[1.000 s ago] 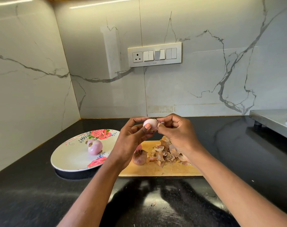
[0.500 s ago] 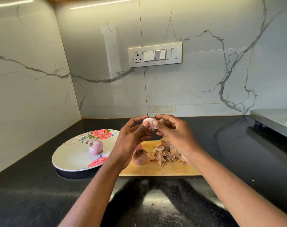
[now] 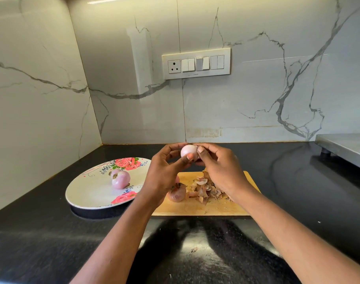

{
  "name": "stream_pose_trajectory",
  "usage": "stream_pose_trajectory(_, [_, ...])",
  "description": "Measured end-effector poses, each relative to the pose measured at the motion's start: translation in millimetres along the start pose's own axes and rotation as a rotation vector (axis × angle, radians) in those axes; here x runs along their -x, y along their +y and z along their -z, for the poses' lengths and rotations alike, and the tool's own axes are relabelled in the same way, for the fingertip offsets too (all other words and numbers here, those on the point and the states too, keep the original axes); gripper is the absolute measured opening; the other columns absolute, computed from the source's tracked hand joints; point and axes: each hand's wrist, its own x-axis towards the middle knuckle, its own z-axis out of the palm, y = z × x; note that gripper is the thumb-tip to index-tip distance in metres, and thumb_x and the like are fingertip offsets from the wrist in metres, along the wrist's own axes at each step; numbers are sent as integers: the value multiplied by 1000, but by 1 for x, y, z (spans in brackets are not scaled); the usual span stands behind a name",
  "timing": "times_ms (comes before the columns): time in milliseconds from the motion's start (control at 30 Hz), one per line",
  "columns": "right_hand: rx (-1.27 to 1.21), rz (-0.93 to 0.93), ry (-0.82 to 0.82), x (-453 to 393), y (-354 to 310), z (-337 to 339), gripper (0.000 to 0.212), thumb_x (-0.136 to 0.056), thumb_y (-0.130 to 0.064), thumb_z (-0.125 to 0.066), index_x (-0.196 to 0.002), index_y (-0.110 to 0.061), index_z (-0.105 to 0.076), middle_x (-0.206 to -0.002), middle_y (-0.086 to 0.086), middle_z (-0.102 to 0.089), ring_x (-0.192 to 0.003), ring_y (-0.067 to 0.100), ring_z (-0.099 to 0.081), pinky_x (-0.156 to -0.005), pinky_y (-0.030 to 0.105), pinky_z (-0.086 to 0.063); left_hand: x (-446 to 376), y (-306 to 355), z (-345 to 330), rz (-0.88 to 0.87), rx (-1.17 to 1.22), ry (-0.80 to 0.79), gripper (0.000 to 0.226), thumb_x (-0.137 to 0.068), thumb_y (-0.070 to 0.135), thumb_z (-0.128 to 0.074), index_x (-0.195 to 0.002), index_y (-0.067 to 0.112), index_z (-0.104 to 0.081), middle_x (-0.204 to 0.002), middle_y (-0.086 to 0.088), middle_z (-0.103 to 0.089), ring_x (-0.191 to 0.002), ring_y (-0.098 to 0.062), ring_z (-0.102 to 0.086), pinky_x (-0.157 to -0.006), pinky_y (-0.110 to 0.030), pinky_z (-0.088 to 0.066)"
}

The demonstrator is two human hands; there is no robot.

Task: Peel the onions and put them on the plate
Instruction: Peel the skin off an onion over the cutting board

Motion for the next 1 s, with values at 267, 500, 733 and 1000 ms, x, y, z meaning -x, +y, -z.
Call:
stream_pose_trajectory(267, [192,81,36,4,-6,4,28,-105,-21,-52,-127,-21,-70,-115,-4,-75,-99,12,-71,-87,25,-57,3,1,-5,-41,-96,34,33,-87,27,-77,-118,22,-70,-106,3,-77,-104,-12,-72,-98,-43,-57])
stream_pose_trajectory(500, [162,68,2,5,-9,4,29,-105,-22,-52,-130,-22,-68,-109,-4,-75,-85,8,-73,-80,27,-60,1,3,-5,-88,-171,55,40,-83,31,-79,-120,20,-69,-108,3,-76,-102,-9,-72,-95,-35,-58])
stream_pose_trajectory(733, [101,53,18,6,-10,8,32,-99,-20,-63,-131,-22,-69,-115,-1,-75,-93,13,-73,-83,27,-61,3,2,-9,-113,-209,37,39,-83,35,-76,-120,25,-68,-110,3,-76,-106,-11,-71,-97,-41,-58])
stream_pose_trajectory(1000, [154,135,95,9,-12,3,32,-94,-17,-70,-126,-18,-72,-119,-2,-74,-103,8,-69,-85,17,-57,6,0,-16,-78,-107,21,45,-82,34,-73,-124,18,-66,-111,-1,-75,-104,-14,-71,-100,-43,-56])
